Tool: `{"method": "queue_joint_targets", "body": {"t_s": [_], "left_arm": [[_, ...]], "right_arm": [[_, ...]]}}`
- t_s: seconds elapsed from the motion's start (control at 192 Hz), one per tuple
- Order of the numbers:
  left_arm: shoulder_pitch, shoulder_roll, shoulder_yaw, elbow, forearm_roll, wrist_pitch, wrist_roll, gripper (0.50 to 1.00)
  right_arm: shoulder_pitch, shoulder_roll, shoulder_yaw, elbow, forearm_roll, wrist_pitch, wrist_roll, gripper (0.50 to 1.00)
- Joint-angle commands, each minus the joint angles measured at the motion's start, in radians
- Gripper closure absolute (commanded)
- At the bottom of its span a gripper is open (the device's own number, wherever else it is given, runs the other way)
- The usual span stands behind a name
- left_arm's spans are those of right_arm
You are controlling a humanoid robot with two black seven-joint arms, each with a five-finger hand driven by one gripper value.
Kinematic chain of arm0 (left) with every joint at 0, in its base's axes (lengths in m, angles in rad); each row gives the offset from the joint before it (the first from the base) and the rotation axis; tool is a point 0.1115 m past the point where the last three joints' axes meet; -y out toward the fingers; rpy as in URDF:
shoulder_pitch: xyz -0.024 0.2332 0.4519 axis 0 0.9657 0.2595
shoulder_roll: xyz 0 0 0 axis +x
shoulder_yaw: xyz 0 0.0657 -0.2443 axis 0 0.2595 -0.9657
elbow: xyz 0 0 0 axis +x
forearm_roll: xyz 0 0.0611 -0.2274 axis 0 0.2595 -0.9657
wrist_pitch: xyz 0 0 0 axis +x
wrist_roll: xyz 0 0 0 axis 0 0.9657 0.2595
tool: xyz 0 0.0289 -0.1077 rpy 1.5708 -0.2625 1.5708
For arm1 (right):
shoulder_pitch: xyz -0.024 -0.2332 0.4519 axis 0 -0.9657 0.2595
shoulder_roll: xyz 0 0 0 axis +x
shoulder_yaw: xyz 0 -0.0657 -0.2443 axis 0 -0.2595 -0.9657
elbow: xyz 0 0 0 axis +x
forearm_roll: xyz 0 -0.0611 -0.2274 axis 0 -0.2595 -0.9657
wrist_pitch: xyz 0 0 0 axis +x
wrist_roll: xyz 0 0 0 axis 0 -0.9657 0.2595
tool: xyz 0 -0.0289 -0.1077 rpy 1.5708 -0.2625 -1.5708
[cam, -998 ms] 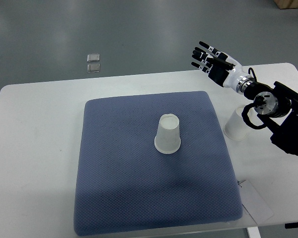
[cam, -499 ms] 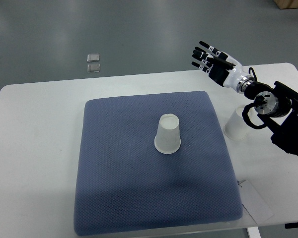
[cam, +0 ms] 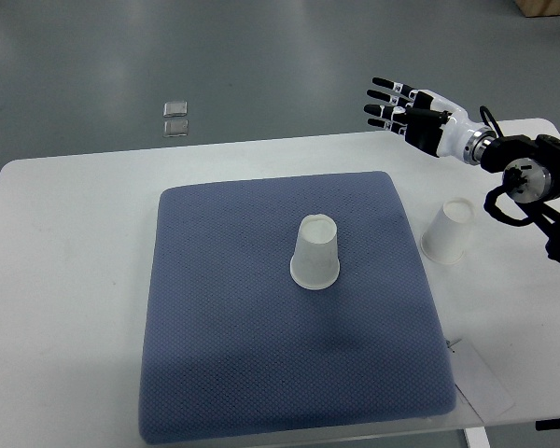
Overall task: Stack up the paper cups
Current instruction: 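Raise the right hand and swing it over the loose white cup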
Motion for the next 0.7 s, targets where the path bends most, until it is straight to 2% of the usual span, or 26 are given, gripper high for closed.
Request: {"method": "queue_joint_targets", "body": {"t_s": [0.0,0.172,0.265,0.364,0.458,0.588,0.697], "left_arm": [[0.0,0.0,0.0,0.0,0.0,0.0,0.0,0.5],[0.0,0.0,0.0,-0.001,0.0,0.0,0.0,0.5],[0.0,0.0,0.0,-0.001,0.0,0.0,0.0,0.5],[0.0,0.0,0.0,-0.001,0.0,0.0,0.0,0.5],[0.0,0.0,0.0,-0.001,0.0,0.0,0.0,0.5],[0.0,0.0,0.0,-0.001,0.0,0.0,0.0,0.5],[0.0,0.0,0.0,-0.001,0.0,0.0,0.0,0.5]], "right_arm": [[0.068,-0.073,-0.13,0.043,-0.1,0.012,-0.022,0.579],[0.284,-0.226,-0.459,0.134,-0.219,0.081,-0.087,0.579],[0.447,-0.292,-0.655,0.191,-0.27,0.148,-0.116,0.576],[0.655,-0.343,-0.896,0.3,-0.371,0.231,-0.15,0.576],[0.855,-0.348,-1.075,0.392,-0.451,0.293,-0.157,0.576],[1.106,-0.312,-1.266,0.494,-0.488,0.293,-0.157,0.576],[1.222,-0.251,-1.316,0.533,-0.489,0.293,-0.157,0.576]]}}
